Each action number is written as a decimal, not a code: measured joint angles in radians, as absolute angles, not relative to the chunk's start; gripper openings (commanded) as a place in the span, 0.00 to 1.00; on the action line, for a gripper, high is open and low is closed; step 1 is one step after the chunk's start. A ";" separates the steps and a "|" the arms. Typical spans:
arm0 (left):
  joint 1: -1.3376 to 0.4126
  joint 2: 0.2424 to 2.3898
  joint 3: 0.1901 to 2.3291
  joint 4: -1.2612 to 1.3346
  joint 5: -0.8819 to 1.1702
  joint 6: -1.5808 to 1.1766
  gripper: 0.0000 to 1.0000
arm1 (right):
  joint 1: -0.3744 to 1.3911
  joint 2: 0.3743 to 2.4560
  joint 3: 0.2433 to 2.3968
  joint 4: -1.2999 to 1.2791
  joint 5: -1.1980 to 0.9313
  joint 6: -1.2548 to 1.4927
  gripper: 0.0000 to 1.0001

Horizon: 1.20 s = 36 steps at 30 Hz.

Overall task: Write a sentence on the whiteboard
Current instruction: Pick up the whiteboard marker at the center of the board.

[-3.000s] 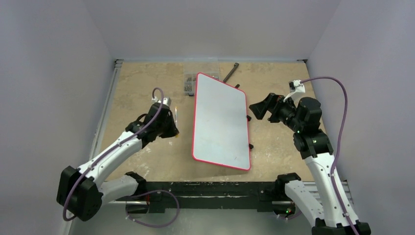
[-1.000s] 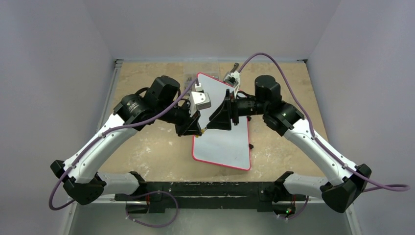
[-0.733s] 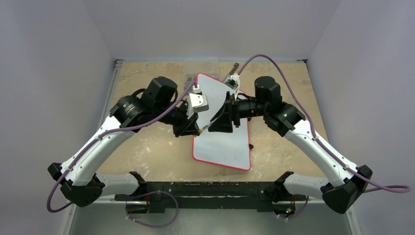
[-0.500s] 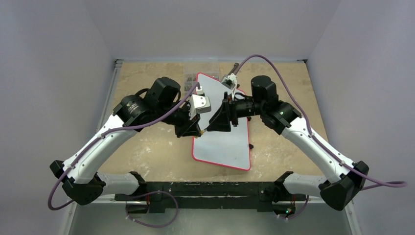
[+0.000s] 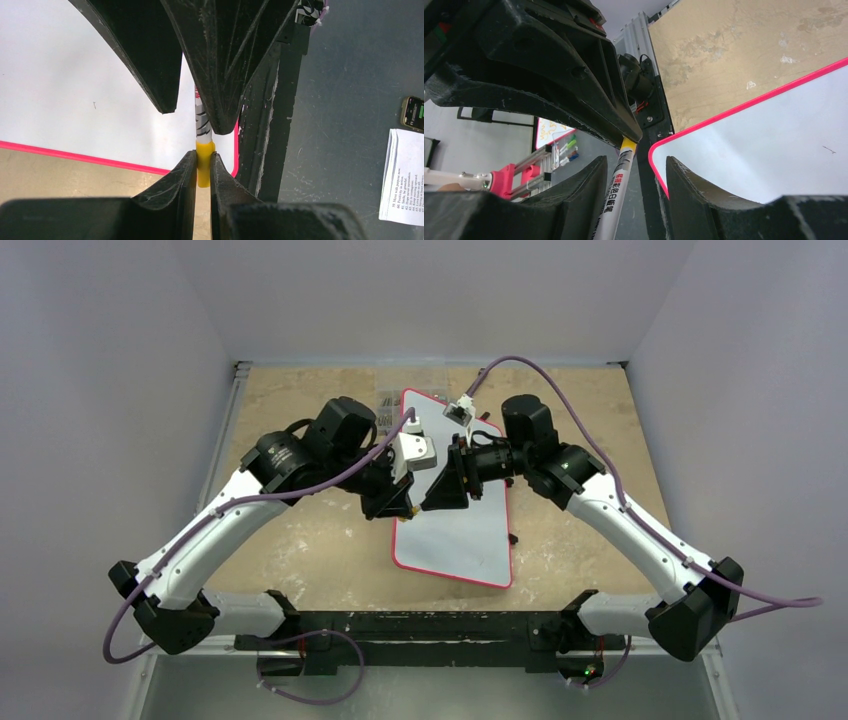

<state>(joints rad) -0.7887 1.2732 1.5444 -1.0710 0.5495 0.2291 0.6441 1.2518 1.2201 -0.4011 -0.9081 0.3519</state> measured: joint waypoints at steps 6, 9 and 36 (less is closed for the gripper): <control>-0.799 1.288 1.544 -1.069 0.534 0.231 0.00 | 0.646 1.252 1.220 -0.399 -0.916 0.347 0.27; -0.800 1.291 1.544 -1.067 0.530 0.232 0.00 | 0.646 1.252 1.220 -0.398 -0.918 0.347 0.15; -0.801 1.262 1.522 -1.071 0.486 0.232 0.00 | 0.646 1.247 1.263 -0.460 -0.900 0.329 0.49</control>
